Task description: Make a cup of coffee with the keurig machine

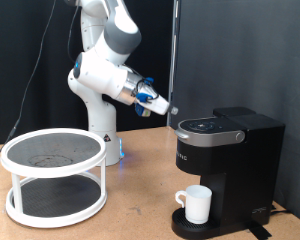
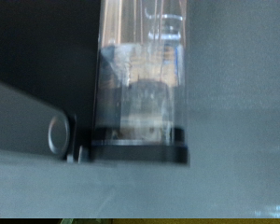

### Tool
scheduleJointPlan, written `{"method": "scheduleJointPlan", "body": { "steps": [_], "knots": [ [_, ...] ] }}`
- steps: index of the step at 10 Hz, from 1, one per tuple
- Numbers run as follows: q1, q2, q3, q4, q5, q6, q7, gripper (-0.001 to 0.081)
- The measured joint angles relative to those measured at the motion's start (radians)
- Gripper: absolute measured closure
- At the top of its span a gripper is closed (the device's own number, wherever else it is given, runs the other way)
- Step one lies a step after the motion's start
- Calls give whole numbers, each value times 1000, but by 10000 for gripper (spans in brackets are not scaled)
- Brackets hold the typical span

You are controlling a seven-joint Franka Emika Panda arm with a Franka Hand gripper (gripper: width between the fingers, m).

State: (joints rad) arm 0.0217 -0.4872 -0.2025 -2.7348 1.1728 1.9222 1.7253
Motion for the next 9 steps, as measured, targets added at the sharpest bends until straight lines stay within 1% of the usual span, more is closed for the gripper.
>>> {"method": "scheduleJointPlan", "body": {
  "steps": [3, 4, 6, 7, 8, 9],
  "knots": [
    [0, -102, 4, 4, 5, -8, 90, 72],
    [0, -143, 4, -5, 8, -8, 113, 72],
    [0, -139, 9, 0, 6, 1, 112, 72],
    [0, -144, 33, 19, -3, 37, 123, 72],
    [-1, -153, 74, 45, -44, 94, 155, 72],
    [-6, -160, 121, 74, -128, 144, 198, 72]
  ]
}}
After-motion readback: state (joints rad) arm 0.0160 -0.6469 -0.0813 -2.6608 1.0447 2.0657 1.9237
